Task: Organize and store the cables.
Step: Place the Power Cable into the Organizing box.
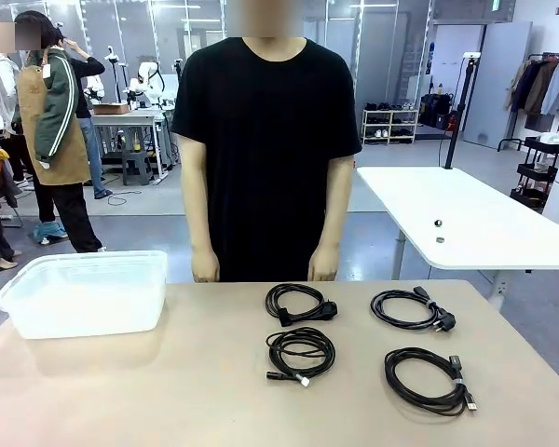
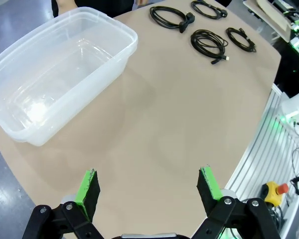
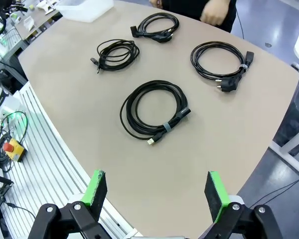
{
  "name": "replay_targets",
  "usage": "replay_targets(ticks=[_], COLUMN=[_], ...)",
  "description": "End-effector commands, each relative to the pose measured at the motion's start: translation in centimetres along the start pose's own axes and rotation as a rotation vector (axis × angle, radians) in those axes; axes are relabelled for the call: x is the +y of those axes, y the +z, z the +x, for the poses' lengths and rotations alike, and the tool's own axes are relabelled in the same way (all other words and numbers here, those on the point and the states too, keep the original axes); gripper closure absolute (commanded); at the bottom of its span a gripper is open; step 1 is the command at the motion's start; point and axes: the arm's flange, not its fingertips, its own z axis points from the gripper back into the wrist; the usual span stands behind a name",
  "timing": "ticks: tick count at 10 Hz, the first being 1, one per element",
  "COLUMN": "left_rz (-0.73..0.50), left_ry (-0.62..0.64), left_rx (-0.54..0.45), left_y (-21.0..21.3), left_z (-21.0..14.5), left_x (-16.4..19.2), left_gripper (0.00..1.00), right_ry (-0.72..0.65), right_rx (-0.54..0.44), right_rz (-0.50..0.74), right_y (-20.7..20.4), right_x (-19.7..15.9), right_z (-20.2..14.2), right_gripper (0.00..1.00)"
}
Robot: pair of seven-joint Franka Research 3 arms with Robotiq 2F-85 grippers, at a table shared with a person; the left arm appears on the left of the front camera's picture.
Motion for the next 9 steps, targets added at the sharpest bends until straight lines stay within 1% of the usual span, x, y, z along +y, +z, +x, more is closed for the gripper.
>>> replay_targets(ticks=[1,9], left_rz=[-0.007,-0.007], left_ry=[-0.015,-0.015], left_rx=[0.004,0.004], left_y=[0.04,0.04], left_z=[-0.07,-0.07], left_x=[0.00,0.00], left_gripper=[0.00,0.00], right_ry=[0.018,0.018], right_rx=[-0.012,-0.012], right_rz=[0.007,0.007], right_y=[0.01,0.01], right_x=[-0.11,-0.11], right_z=[0.02,0.02], right_gripper=[0.00,0.00])
